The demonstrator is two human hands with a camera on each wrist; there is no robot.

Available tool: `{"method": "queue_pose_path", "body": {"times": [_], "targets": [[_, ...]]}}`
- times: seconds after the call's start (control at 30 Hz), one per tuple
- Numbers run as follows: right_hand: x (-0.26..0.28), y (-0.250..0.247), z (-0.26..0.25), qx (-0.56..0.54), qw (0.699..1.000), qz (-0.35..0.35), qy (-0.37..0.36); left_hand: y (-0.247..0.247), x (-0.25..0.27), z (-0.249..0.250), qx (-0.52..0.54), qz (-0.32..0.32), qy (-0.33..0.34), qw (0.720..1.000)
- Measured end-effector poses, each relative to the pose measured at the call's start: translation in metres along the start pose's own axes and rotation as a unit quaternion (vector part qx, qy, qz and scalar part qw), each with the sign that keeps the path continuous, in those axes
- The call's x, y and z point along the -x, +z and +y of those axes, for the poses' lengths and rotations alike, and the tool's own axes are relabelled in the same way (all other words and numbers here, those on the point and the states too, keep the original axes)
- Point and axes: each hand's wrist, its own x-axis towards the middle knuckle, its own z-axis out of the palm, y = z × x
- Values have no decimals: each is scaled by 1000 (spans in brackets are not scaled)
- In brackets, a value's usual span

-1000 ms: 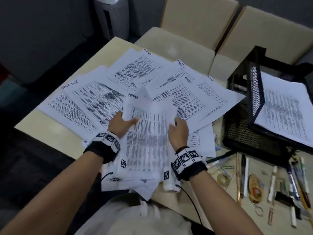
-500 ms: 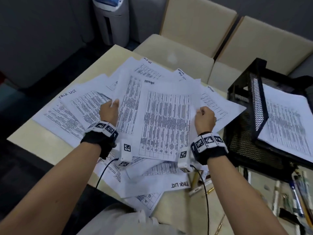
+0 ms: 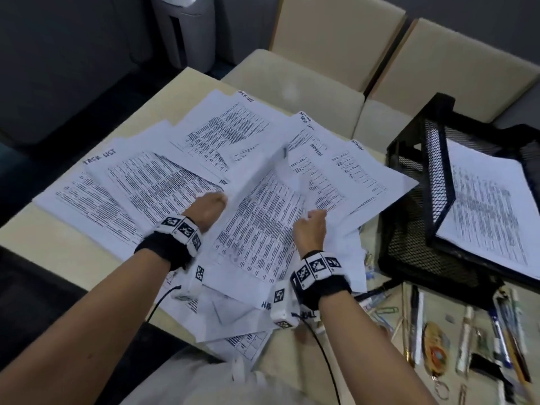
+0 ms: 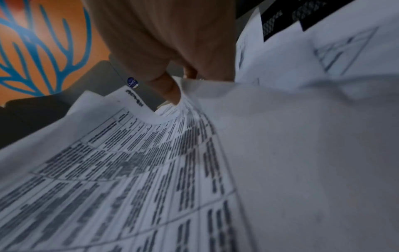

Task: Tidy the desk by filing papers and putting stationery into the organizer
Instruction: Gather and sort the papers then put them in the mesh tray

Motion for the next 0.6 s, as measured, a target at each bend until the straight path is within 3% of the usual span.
{"method": "queue_pose_path", "body": {"times": [0.07,0.13,0.27,0.37,0.43,0.47,0.53,0.6], "targets": [[4,-1,0,-3,999,-47,-6,-2,5,6,12,-54,-20,998],[3,-8,0,-23,997,-73,2,-6,12,13,29,-63,-7,998],[-12,-36,2,-80,997,12,17,-28,18,39,43,70,124,989],[-26,-57,4,-87,991,102,28,-43,6,67,142,146,143,969],[-32,-64,4,-59,988,125,64,-42,-13,75,173,146,119,967],[-33,-66,4,-38,987,130,88,-38,-23,77,164,121,103,974],[-36,-65,5,-28,987,120,107,-29,-49,73,23,59,69,996],[-41,-62,6,-36,989,114,87,-21,-76,68,-72,55,30,995]]}}
